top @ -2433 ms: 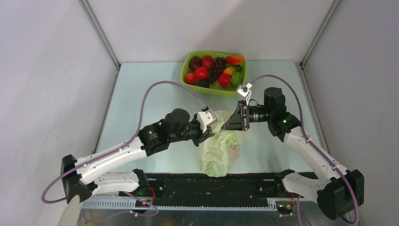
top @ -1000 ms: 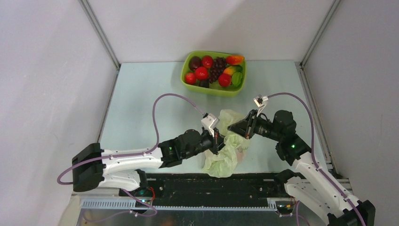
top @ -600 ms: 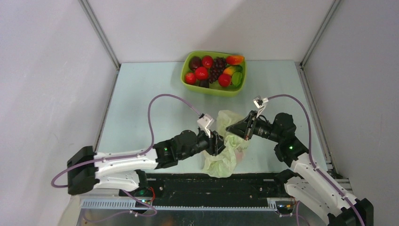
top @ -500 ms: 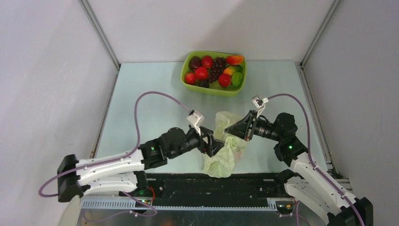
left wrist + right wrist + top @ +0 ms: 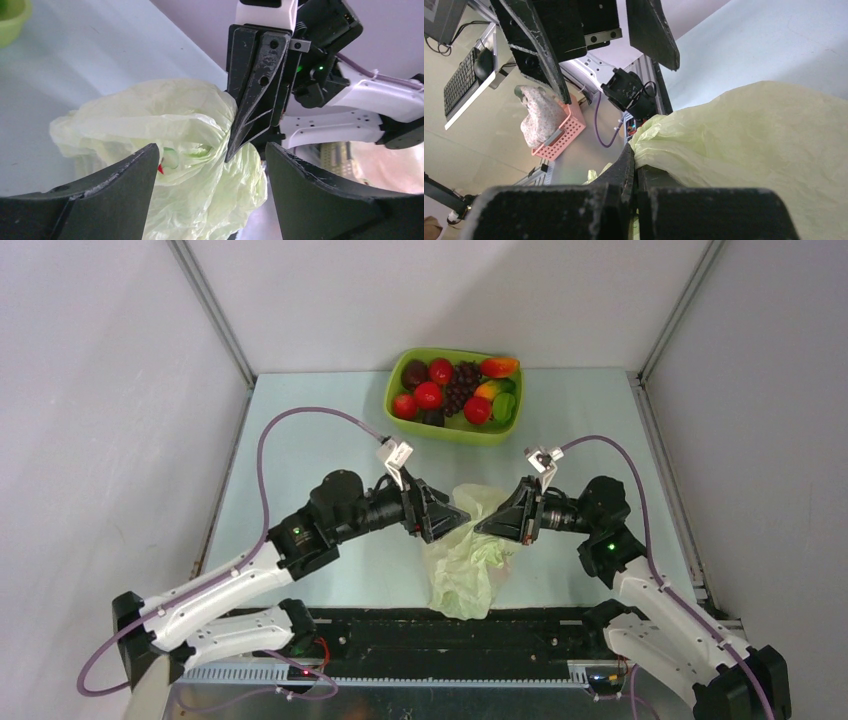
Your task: Place the fake fruits into the plastic bag and tie a complex knot
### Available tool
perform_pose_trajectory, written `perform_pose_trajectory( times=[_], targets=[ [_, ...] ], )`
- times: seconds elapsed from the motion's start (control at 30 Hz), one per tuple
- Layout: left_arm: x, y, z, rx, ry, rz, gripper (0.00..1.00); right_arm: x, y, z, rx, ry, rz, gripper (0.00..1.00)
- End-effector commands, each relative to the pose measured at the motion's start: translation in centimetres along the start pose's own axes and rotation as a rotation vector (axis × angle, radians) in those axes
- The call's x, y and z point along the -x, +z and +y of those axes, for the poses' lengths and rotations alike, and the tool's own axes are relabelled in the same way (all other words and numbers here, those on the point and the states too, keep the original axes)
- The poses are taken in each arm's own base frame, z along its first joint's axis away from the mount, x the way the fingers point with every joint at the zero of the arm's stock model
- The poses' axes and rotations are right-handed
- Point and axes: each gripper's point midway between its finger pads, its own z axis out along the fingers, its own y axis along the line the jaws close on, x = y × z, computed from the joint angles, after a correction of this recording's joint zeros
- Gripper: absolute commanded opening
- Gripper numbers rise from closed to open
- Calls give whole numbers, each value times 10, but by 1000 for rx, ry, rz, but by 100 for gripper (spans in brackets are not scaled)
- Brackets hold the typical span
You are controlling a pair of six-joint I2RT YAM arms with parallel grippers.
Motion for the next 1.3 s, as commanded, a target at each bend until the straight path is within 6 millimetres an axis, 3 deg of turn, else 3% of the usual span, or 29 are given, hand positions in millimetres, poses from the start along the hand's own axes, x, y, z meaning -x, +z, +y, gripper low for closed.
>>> perform_pose_trajectory(
  times=[0.0,0.23,0.4,0.7,0.9,1.1,1.27],
  targets=[
    [5,5,-24,-128,-131,13,83,8,0,14,69,-61,-11,0],
    [1,16,-29,-193,-253,26,81,8,-1,20,100,-81,-3,0],
    [-15,24,-21,-173,-273,72,81,8,-1,23,108,-85,-1,0],
    [-35,27,-24,-215,-305,158,76,7,-1,21,99,-82,-1,0],
    [-35,26,-39,-300,-327,189,76,6,-1,21,101,-76,5,0],
    [-30,18,-46,-322,-314,185,63,4,-2,20,90,-71,8,0],
    [-27,16,-39,-284,-328,147,53,3,-2,19,88,-68,12,0]
  ],
)
